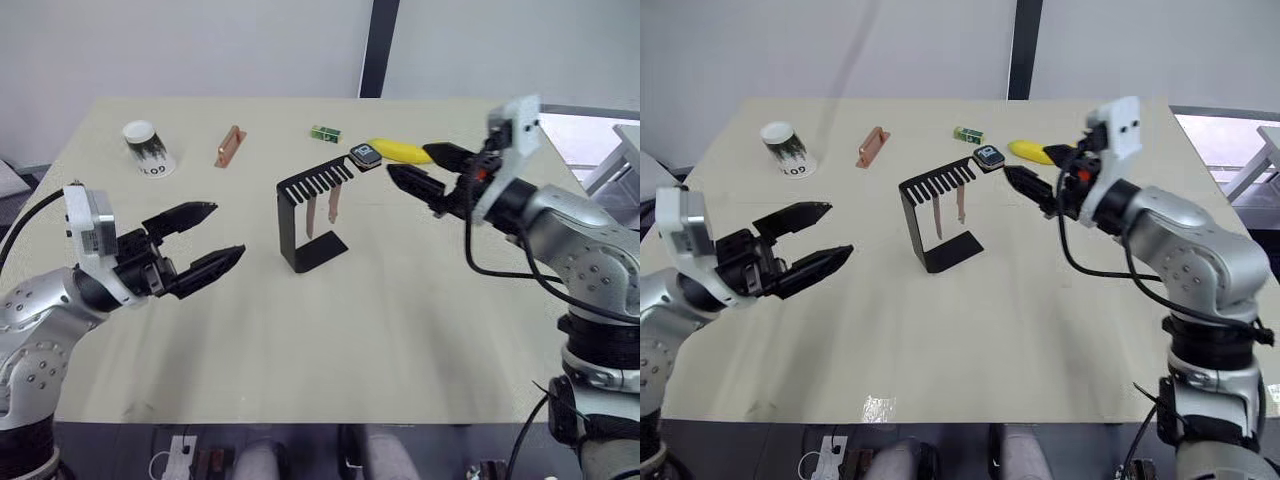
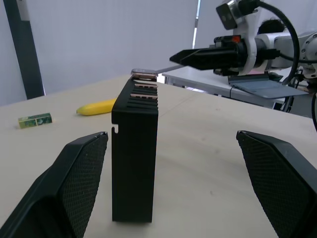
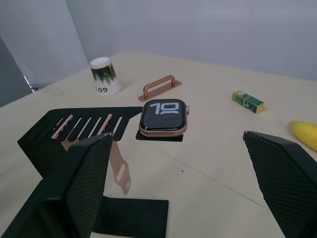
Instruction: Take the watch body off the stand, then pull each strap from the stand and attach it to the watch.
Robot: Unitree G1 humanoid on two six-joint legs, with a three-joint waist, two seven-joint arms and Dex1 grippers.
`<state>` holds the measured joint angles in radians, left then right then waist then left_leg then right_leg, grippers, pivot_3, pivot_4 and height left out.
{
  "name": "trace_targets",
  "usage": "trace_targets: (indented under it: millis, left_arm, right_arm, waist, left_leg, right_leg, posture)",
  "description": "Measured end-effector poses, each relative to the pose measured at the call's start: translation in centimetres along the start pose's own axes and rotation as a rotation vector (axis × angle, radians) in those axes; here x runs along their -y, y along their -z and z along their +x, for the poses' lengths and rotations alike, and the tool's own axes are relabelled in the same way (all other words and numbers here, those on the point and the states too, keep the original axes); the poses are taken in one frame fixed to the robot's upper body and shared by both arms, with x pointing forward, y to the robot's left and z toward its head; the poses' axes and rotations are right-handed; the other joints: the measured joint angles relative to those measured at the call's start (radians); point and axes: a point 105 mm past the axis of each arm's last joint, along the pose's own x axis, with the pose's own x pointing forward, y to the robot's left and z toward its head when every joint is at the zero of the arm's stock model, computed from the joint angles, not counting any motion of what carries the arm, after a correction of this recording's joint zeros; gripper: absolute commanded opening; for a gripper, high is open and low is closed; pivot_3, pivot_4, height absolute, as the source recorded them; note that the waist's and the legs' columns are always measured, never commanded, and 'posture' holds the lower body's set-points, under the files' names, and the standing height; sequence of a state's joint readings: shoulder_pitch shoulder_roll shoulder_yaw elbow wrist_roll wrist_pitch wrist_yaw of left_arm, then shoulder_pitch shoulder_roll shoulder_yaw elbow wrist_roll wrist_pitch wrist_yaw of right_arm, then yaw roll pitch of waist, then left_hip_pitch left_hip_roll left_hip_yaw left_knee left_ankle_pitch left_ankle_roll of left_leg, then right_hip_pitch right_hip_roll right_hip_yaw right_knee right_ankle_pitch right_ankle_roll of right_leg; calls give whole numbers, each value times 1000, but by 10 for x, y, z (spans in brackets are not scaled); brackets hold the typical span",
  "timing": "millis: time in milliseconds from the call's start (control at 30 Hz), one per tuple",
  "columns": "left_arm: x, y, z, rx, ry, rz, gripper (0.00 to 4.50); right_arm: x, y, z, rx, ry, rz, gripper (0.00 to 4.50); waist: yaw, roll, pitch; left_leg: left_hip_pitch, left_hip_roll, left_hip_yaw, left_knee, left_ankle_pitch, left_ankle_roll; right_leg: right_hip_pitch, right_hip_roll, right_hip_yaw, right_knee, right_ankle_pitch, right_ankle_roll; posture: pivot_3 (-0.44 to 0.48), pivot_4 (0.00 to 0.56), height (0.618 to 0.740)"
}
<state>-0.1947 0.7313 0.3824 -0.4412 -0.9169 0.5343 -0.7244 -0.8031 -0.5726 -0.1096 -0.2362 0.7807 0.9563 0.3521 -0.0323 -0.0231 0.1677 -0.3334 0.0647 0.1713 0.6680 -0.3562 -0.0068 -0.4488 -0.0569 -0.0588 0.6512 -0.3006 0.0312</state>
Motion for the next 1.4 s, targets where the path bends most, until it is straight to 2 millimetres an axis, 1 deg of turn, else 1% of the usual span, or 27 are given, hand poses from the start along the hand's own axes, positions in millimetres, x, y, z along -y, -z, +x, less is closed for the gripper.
trace_targets:
  millis: [100, 167, 233, 400, 633, 900, 1067, 1300, 1400]
  left_arm:
    - [3, 9, 4, -19, 11, -19, 4500]
    - [6, 11, 7, -16, 18, -22, 4500]
    - [7, 11, 8, -16, 19, -17, 4500]
    - [8, 14, 7, -18, 9, -27, 4500]
    - [13, 15, 7, -25, 13, -25, 4500]
    - [13, 18, 6, -30, -1, -38, 4500]
    - [13, 20, 5, -35, -6, -45, 4500]
    - [13, 21, 4, -39, -13, -50, 4500]
    - [13, 22, 4, -40, -15, -51, 4500]
  right_arm:
    - [-2, -5, 14, -6, 12, -7, 4479]
    - [-7, -6, 23, -9, 13, -21, 4479]
    - [-9, -3, 30, -16, 12, -10, 4479]
    - [-4, 5, 41, -40, 61, 4, 4479]
    - [-2, 7, 47, -38, 87, 2, 4479]
    - [-3, 6, 49, -28, 94, -8, 4479]
    - [-6, 4, 51, -23, 79, -6, 4479]
    - [-12, 0, 55, -13, 46, -4, 4479]
    - [-12, 2, 56, -16, 42, 1, 4479]
  waist:
    - [-2, 0, 0]
    - [-3, 0, 0]
    - [-2, 0, 0]
    - [-3, 0, 0]
    - [-5, 0, 0]
    - [-14, 0, 0]
    - [-25, 0, 0]
    - [-24, 0, 0]
    - [-25, 0, 0]
  left_leg:
    - [-2, 0, 0, 0, 0, 0]
    - [-2, 0, 0, 0, 0, 0]
    - [-2, 0, 0, 1, 0, 0]
    - [-2, 0, 0, 0, 0, 0]
    - [-2, 0, 0, 0, 0, 0]
    - [-2, 0, 0, 0, 0, 0]
    - [-2, 0, 0, -1, 0, 0]
    - [-2, 0, 0, -1, 0, 0]
    - [-2, 0, 0, -1, 0, 0]
  right_leg:
    - [-2, 0, 0, 0, 0, 0]
    - [-2, 0, 0, 0, 0, 0]
    - [-2, 0, 0, 0, 0, 0]
    - [-2, 0, 0, 0, 0, 0]
    - [-2, 0, 0, 0, 0, 0]
    - [-2, 0, 0, 0, 0, 0]
    - [-2, 0, 0, 0, 0, 0]
    - [-2, 0, 0, -1, 0, 0]
    - [-2, 0, 0, -2, 0, 0]
  posture:
    - [0, 150, 740]
    - [0, 150, 740]
    - [0, 150, 740]
    - [0, 150, 740]
    - [0, 150, 740]
    - [0, 150, 740]
    - [0, 150, 740]
    - [0, 150, 740]
    - [0, 150, 740]
